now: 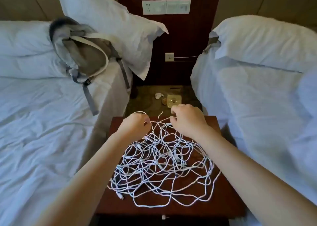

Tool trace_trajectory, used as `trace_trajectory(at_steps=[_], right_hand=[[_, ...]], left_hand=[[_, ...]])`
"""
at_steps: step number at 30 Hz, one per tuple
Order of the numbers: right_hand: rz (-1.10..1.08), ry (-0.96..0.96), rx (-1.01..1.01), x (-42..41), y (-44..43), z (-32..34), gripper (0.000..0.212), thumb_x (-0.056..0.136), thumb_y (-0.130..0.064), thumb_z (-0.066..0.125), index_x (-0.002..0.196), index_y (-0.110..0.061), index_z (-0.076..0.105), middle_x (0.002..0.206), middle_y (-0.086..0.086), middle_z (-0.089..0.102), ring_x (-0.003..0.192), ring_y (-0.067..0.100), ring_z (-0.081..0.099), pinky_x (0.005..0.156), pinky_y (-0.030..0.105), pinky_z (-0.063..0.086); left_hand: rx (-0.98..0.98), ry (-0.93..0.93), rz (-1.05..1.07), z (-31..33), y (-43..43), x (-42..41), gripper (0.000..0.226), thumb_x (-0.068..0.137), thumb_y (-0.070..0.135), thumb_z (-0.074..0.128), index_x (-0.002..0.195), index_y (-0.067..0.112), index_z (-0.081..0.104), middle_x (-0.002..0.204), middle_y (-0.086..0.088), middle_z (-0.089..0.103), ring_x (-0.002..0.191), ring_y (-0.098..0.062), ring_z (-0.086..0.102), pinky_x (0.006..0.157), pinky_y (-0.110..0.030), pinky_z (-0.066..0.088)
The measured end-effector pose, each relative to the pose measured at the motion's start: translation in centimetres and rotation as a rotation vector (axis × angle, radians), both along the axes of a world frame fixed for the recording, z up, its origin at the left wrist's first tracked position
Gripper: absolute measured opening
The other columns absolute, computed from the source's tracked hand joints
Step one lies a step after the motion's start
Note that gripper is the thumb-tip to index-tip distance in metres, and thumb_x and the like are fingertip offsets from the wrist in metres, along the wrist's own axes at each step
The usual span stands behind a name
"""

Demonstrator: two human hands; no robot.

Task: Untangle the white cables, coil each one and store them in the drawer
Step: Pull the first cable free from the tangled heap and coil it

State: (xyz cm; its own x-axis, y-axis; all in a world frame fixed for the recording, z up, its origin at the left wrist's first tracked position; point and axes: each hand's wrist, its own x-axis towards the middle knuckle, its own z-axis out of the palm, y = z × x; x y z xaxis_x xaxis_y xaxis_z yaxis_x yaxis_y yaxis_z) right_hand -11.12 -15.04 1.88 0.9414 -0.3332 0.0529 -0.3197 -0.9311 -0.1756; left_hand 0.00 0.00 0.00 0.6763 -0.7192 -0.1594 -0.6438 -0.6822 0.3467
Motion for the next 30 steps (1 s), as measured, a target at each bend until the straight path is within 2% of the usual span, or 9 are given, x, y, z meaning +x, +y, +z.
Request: trace_trajectory(at_steps=[3,8,13,17,21,23,26,30], right_hand=[[0.022,-0.023,-0.021,0.8,0.1,-5.2,0.028,0.095,-0.032,0.044,0.111,-0.016,0.06,0.105,0.002,0.063,0.096,0.023,0.058,0.075,0.034,0.046],[0.024,-0.067,-0.055,1.6,-0.8,-12.2,0.03,0.095,-0.038,0.043,0.108,-0.018,0.061,0.103,0.0,0.064,0.093,0.02,0.058,0.073,0.033,0.047],[0.01,-0.137,-0.018,2.0,-0.5,-15.3,0.045,0.093,-0.057,0.039,0.112,-0.023,0.062,0.107,-0.005,0.063,0.096,0.017,0.057,0.072,0.03,0.044],[0.01,-0.144,-0.015,1.9,-0.1,-16.5,0.045,0.092,-0.06,0.038,0.105,-0.025,0.063,0.105,-0.005,0.064,0.095,0.017,0.057,0.073,0.031,0.044],[0.009,-0.144,-0.039,1.7,0.3,-17.3,0.045,0.092,-0.06,0.038,0.099,-0.024,0.063,0.099,-0.005,0.065,0.09,0.017,0.058,0.071,0.031,0.04],[0.01,-0.141,-0.055,1.4,0.8,-17.6,0.045,0.092,-0.06,0.038,0.099,-0.024,0.063,0.098,-0.005,0.064,0.09,0.017,0.058,0.07,0.031,0.039],[0.012,-0.101,-0.051,1.0,1.6,-17.5,0.045,0.09,-0.063,0.041,0.102,-0.025,0.062,0.1,-0.006,0.063,0.092,0.018,0.058,0.073,0.033,0.047],[0.005,-0.053,-0.036,0.5,2.2,-17.1,0.037,0.09,-0.055,0.048,0.097,-0.023,0.065,0.098,-0.004,0.065,0.089,0.017,0.06,0.075,0.036,0.053]], left_hand=[[-0.087,-0.031,-0.007,-4.8,0.3,1.0,0.021,0.094,0.019,0.044,0.088,0.014,0.063,0.09,-0.002,0.061,0.079,-0.023,0.057,0.073,-0.039,0.052],[-0.162,-0.089,0.006,-11.3,0.1,2.4,0.026,0.097,0.022,0.044,0.098,0.007,0.065,0.101,-0.002,0.058,0.088,-0.022,0.057,0.08,-0.036,0.049],[-0.296,-0.132,-0.024,-15.6,0.1,3.3,0.03,0.099,0.024,0.039,0.083,0.007,0.058,0.089,0.0,0.053,0.081,-0.017,0.052,0.071,-0.027,0.036],[-0.311,-0.226,-0.061,-17.1,0.0,3.7,0.034,0.099,0.026,0.038,0.092,0.003,0.063,0.092,-0.008,0.06,0.086,-0.022,0.055,0.076,-0.032,0.041],[-0.306,-0.263,-0.049,-18.0,0.0,3.6,0.032,0.1,0.03,0.036,0.078,0.014,0.054,0.085,-0.003,0.055,0.077,-0.015,0.051,0.072,-0.026,0.034],[-0.315,-0.271,-0.048,-18.1,0.2,3.4,0.034,0.1,0.031,0.036,0.08,0.011,0.056,0.084,-0.005,0.056,0.078,-0.017,0.052,0.073,-0.027,0.036],[-0.335,-0.243,-0.05,-18.1,0.8,2.7,0.039,0.1,0.031,0.037,0.084,0.004,0.059,0.082,-0.008,0.058,0.078,-0.022,0.054,0.073,-0.033,0.041],[-0.305,-0.213,-0.025,-17.6,1.7,1.6,0.039,0.1,0.035,0.037,0.087,0.006,0.06,0.081,-0.005,0.057,0.079,-0.021,0.055,0.071,-0.032,0.042]])
